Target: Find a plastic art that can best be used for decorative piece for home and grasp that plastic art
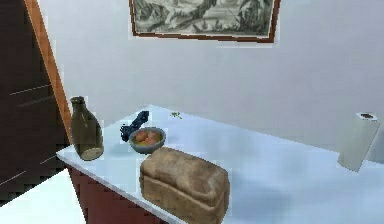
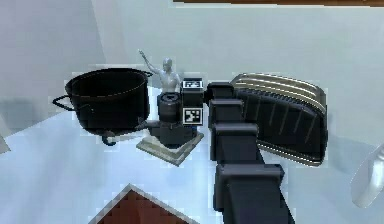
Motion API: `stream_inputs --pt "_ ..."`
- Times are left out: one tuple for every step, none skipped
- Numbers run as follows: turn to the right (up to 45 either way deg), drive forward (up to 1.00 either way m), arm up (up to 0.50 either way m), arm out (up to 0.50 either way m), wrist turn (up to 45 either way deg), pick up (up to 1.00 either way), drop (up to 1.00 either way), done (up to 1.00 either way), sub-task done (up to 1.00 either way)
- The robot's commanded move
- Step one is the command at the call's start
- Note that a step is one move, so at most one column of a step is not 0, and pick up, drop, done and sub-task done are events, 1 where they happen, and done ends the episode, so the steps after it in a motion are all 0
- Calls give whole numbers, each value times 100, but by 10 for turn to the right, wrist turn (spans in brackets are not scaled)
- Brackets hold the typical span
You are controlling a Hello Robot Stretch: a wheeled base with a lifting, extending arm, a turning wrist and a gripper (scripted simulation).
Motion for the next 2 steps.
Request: stream_inputs --pt "0 0 0 0 390 0 0 0 0" --pt "0 0 -16 0 0 0 0 0 0"
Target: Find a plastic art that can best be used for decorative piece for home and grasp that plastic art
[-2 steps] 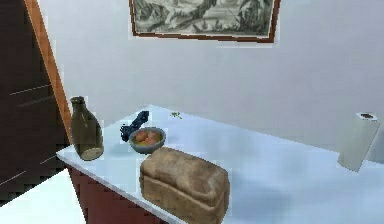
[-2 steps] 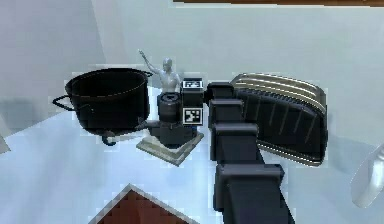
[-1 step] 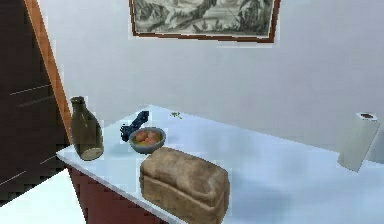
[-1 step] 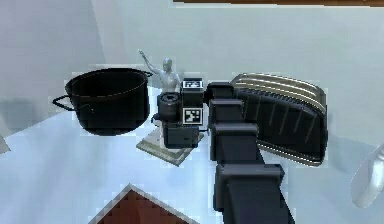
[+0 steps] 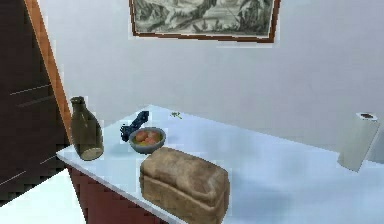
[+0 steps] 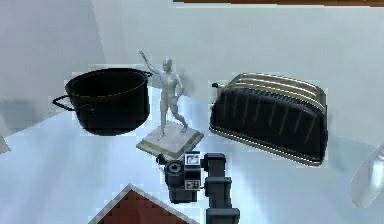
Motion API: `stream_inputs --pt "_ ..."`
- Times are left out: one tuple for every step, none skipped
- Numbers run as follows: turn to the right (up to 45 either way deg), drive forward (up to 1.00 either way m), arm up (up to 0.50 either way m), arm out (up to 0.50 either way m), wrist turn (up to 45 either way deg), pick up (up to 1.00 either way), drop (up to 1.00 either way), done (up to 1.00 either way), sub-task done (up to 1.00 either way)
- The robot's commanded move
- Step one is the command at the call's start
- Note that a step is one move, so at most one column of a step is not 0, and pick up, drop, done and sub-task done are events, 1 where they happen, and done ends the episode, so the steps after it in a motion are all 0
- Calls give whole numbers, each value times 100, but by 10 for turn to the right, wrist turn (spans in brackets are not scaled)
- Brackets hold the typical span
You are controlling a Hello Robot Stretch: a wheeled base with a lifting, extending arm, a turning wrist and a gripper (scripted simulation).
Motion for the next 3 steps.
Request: stream_inputs --pt "0 0 0 0 0 100 0 0 0" --pt "0 0 10 0 0 0 0 0 0" --pt "0 0 0 0 0 0 0 100 0"
